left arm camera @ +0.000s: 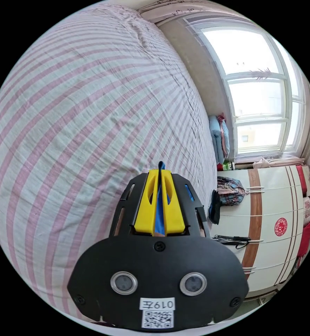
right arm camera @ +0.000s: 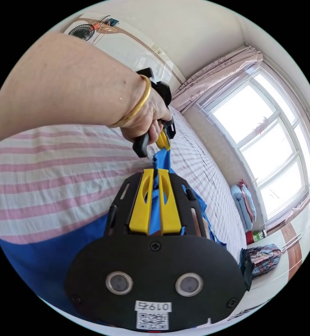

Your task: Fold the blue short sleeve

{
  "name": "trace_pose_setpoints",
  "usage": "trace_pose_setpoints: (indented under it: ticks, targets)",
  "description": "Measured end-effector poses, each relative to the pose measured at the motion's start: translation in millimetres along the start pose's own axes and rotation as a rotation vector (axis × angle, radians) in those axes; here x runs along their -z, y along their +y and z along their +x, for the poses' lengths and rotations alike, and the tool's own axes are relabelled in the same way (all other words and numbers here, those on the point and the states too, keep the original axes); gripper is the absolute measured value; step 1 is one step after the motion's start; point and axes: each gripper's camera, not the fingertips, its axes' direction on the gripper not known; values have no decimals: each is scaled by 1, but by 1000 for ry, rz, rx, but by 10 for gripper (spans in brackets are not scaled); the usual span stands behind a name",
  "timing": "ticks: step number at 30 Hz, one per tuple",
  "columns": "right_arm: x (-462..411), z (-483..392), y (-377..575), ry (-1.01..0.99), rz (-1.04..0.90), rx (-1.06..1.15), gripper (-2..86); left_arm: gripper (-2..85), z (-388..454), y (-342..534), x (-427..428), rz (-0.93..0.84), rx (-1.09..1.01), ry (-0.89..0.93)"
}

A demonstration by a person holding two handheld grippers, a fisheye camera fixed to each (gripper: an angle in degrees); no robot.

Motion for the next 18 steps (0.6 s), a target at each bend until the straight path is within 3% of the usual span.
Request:
trace_pose_setpoints:
  ticks: [5, 11, 18]
  targets:
    - [4, 33, 15, 11, -2, -78, -8, 12, 67, 32, -48, -11, -122, -30]
    - [17, 106, 50, -76, 6, -344, -4, 11, 180, 64, -113, -80, -309, -48]
    - [10, 216, 135, -409, -36, -1080, -3, 11, 299, 115, -224, -232, -501, -119]
